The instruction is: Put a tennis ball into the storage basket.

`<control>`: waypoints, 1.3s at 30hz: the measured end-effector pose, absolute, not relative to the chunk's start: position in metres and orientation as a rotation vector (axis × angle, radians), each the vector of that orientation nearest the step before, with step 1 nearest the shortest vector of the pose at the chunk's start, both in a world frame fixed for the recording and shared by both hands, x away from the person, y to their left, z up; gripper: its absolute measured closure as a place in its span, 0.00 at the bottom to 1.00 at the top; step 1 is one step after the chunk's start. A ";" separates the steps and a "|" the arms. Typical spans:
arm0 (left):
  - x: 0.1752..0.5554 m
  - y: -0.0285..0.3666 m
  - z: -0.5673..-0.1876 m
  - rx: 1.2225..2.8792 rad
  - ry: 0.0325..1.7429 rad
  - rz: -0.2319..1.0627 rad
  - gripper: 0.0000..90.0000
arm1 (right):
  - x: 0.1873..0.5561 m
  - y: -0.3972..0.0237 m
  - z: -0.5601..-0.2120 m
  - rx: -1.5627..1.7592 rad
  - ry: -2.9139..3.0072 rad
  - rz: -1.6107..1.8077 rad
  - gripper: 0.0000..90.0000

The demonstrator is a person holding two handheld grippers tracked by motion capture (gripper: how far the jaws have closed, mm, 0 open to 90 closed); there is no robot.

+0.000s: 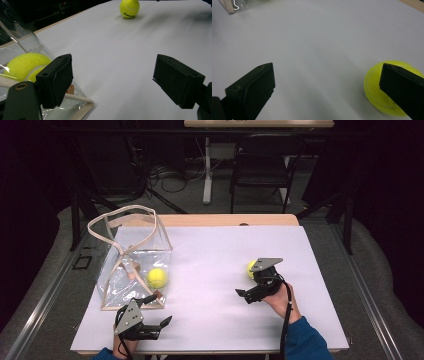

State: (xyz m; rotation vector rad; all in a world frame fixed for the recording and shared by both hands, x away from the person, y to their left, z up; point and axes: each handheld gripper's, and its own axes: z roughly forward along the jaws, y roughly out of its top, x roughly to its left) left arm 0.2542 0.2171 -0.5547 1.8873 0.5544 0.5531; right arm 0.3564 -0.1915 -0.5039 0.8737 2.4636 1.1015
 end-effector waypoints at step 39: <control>0.255 0.216 -0.556 1.891 0.556 0.550 0.18 | 0.393 -0.240 -0.512 1.085 2.314 1.102 0.00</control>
